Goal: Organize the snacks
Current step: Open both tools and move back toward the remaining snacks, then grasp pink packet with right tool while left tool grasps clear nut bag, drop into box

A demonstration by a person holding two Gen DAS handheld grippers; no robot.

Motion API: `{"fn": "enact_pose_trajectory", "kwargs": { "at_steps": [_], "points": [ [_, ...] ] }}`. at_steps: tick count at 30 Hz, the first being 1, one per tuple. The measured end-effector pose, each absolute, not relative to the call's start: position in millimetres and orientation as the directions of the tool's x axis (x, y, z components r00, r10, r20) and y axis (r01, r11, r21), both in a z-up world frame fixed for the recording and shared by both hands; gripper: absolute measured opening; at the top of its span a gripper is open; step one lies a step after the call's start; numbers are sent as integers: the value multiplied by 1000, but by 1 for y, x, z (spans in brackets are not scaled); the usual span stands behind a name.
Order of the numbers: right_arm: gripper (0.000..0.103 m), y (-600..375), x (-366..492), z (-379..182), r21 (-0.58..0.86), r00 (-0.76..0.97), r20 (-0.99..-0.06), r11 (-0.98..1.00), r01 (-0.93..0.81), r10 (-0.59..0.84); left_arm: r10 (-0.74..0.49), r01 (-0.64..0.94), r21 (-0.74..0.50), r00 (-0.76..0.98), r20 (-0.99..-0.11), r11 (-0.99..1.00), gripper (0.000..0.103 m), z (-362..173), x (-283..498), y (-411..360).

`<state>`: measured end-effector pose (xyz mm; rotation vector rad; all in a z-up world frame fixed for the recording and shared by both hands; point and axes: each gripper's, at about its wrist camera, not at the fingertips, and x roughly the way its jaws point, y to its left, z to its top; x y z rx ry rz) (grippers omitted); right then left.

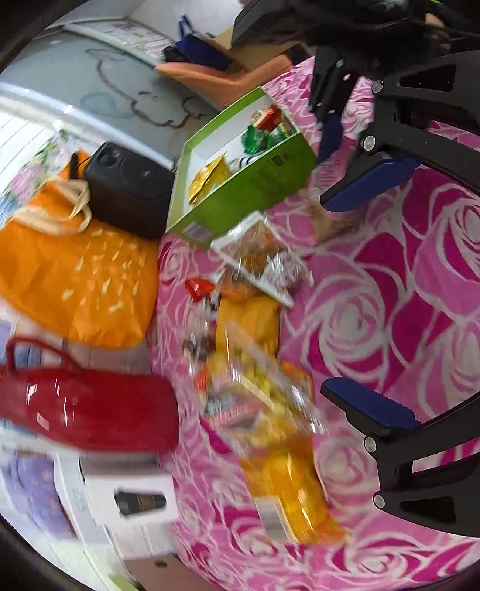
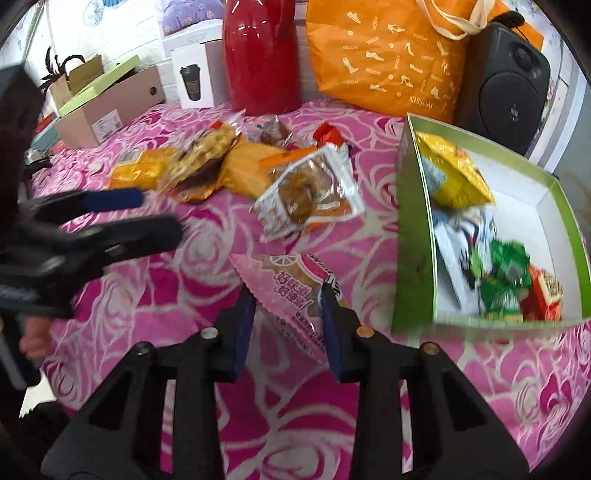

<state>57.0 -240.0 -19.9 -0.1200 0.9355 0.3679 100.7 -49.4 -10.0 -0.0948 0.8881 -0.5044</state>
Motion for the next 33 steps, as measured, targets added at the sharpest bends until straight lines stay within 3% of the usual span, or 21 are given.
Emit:
{"fn": "enact_pose_trajectory", "kwargs": {
  "at_steps": [8, 11, 14, 15, 19, 21, 23, 25, 27, 33],
  "points": [
    [37, -274, 24, -20, 174, 519, -798, 941, -289, 307, -404, 418, -190, 513, -758, 888, 86, -31, 148, -109],
    [37, -278, 24, -21, 206, 522, -789, 940, -271, 323, -387, 415, -187, 476, -790, 891, 57, -42, 159, -115],
    [37, -278, 26, -22, 219, 523, -786, 939, -265, 331, -379, 447, -157, 467, -799, 881, 48, -46, 149, -115],
    [39, -277, 26, -22, 222, 522, -785, 938, -267, 334, -369, 449, -143, 470, -802, 882, 38, -45, 144, -114],
    [46, -276, 25, -27, 235, 514, -786, 935, -265, 343, -406, 407, -230, 425, -809, 884, 39, -37, 121, -88],
    [57, -278, 24, -30, 243, 513, -788, 937, -250, 341, -419, 388, -261, 410, -810, 884, 41, -36, 109, -76],
    [57, -280, 25, -32, 251, 507, -791, 937, -243, 343, -413, 364, -267, 417, -810, 892, 43, -36, 101, -67],
    [57, -279, 27, -33, 249, 504, -794, 938, -240, 339, -427, 364, -281, 426, -797, 888, 52, -32, 102, -66],
    [57, -278, 27, -31, 246, 510, -791, 938, -244, 339, -417, 361, -266, 451, -789, 894, 71, -29, 106, -70],
    [58, -283, 21, -28, 245, 522, -782, 938, -244, 340, -396, 432, -208, 410, -821, 878, 73, -43, 113, -89]
  ]
}}
